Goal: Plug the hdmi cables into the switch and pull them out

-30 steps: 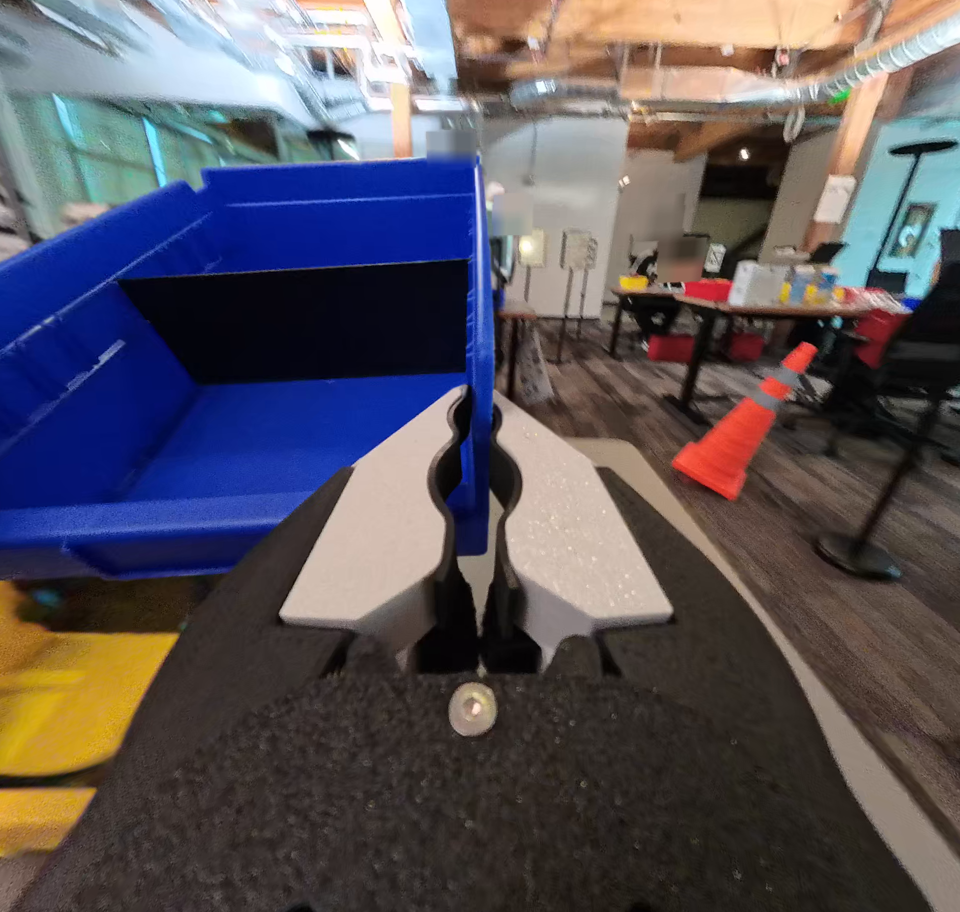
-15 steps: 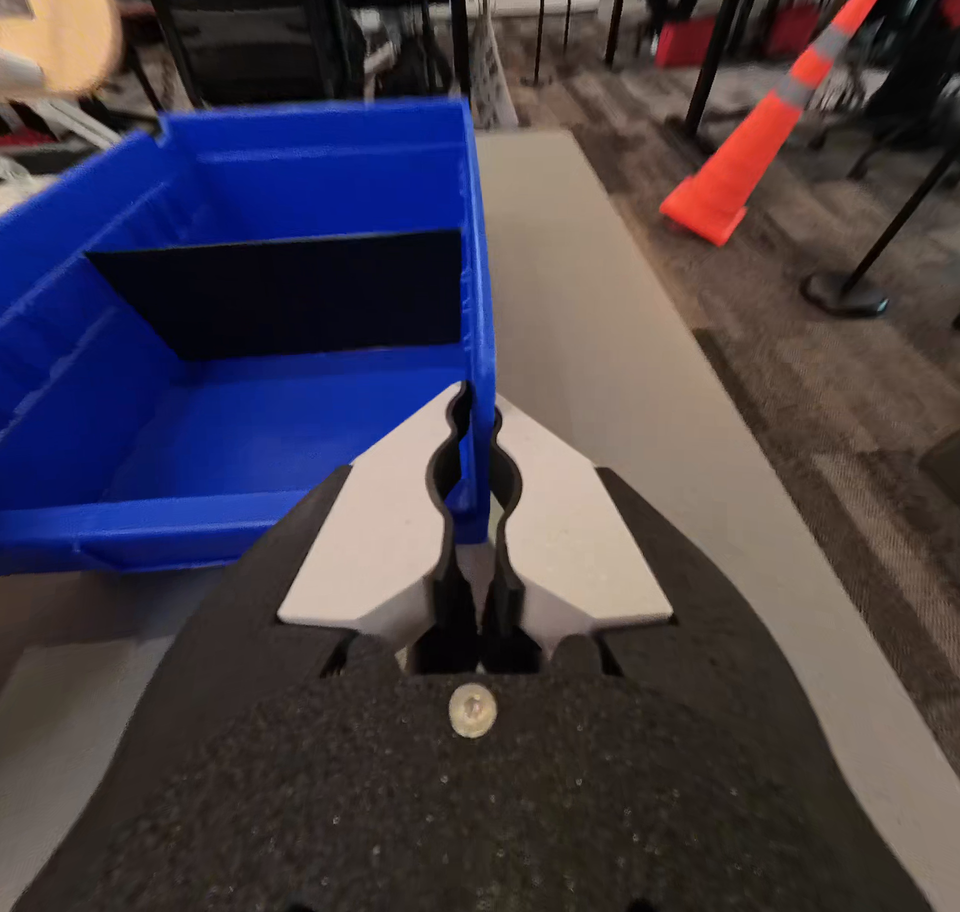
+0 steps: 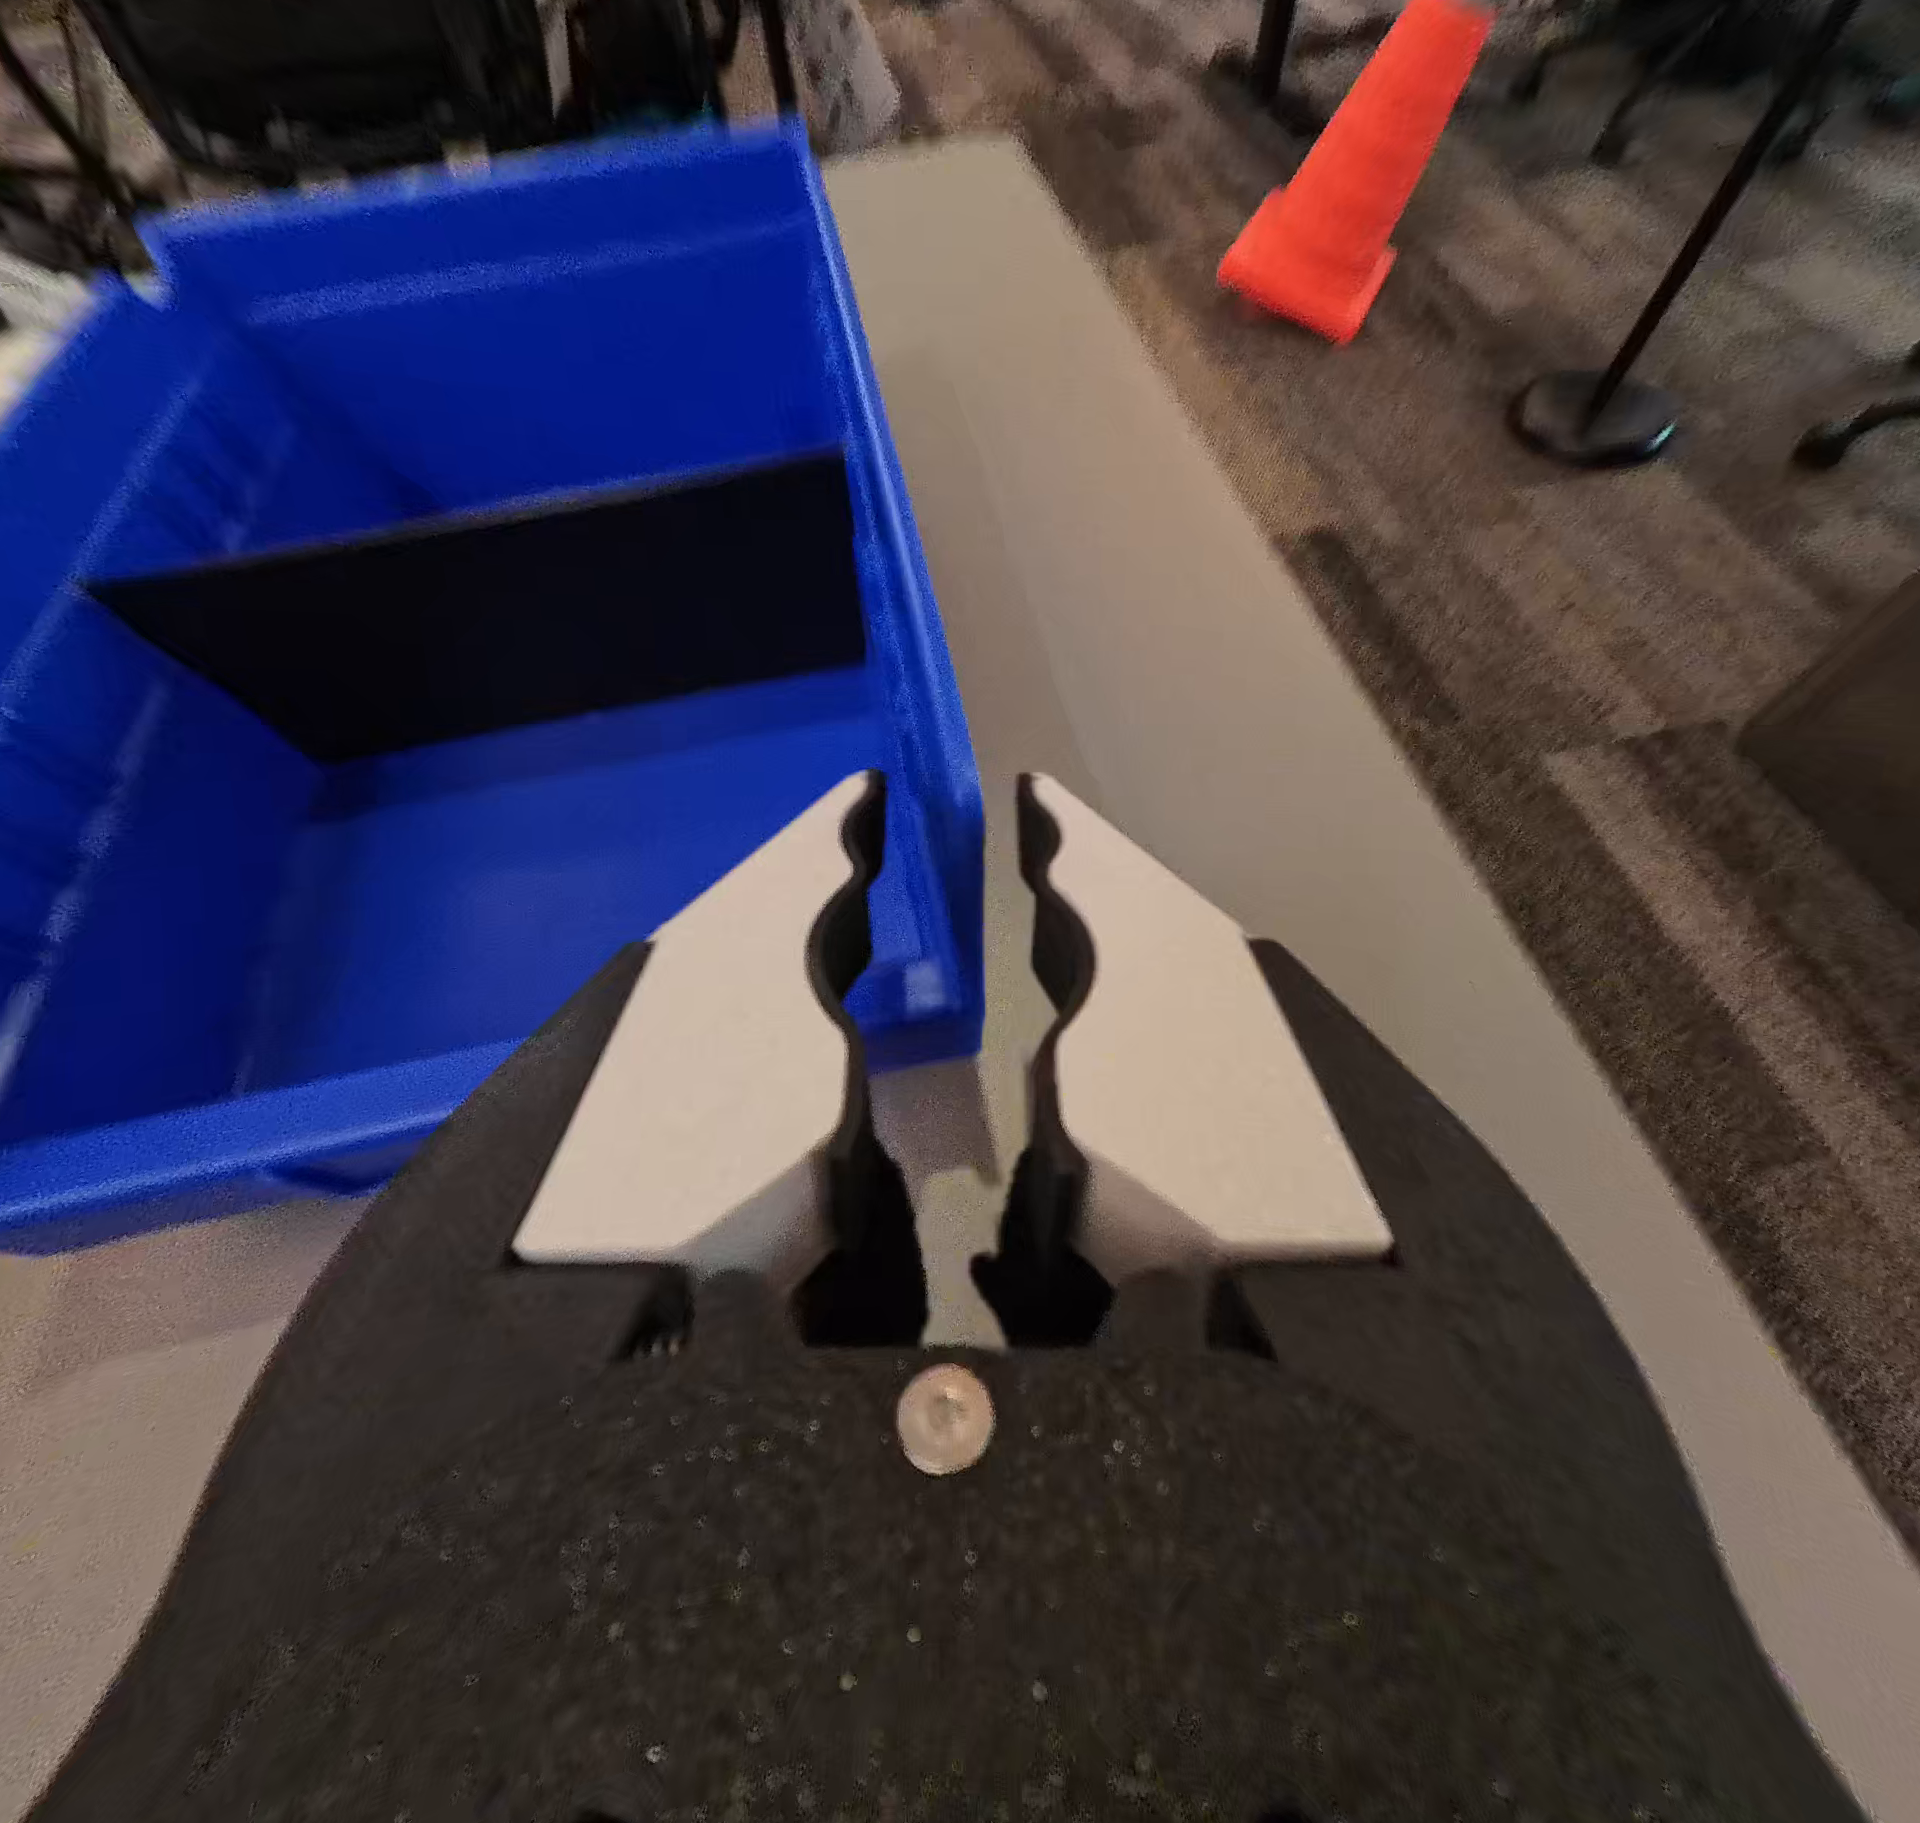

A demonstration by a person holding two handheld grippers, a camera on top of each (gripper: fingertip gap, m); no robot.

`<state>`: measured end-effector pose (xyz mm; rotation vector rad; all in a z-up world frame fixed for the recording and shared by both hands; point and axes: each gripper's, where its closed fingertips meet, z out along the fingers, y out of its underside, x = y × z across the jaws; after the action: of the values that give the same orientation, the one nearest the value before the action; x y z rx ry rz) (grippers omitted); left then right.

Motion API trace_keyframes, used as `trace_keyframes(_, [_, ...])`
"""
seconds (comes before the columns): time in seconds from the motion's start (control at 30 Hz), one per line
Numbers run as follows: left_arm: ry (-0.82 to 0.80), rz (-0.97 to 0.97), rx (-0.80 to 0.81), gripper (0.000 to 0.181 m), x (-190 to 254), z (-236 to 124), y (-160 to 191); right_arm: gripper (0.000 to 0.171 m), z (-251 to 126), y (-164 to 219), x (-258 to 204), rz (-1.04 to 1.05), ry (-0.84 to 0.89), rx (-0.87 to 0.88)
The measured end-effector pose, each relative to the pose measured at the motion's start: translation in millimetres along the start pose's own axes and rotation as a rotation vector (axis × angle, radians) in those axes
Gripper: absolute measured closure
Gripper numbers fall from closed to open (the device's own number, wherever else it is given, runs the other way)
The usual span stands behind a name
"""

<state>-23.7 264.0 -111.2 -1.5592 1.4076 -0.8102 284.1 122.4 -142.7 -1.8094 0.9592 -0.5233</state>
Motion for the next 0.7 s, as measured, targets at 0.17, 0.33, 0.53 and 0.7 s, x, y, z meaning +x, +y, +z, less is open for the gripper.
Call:
trace_keyframes(0.17, [-0.346, -0.097, 0.075, 0.145, -151.6, -73.0, 25.5, 0.137, -69.7, -83.1, -62.7, 0.054, -0.065, 0.354])
trace_keyframes(0.33, [-0.360, -0.262, -0.001, 0.134, -190.4, -62.6, 78.1, 0.122, -83.1, -38.1, -237.3, 0.153, -0.501, 0.257])
trace_keyframes(0.53, [-0.316, -0.221, -0.053, 0.151, -186.3, -38.4, 89.8, 0.125, -75.2, 64.1, -322.8, 0.001, -0.540, -0.009])
trace_keyframes(0.7, [-0.404, -0.254, -0.067, 0.174, -196.6, -38.0, 92.2, 0.167, -58.1, 85.8, -320.3, -0.215, -0.227, 0.003])
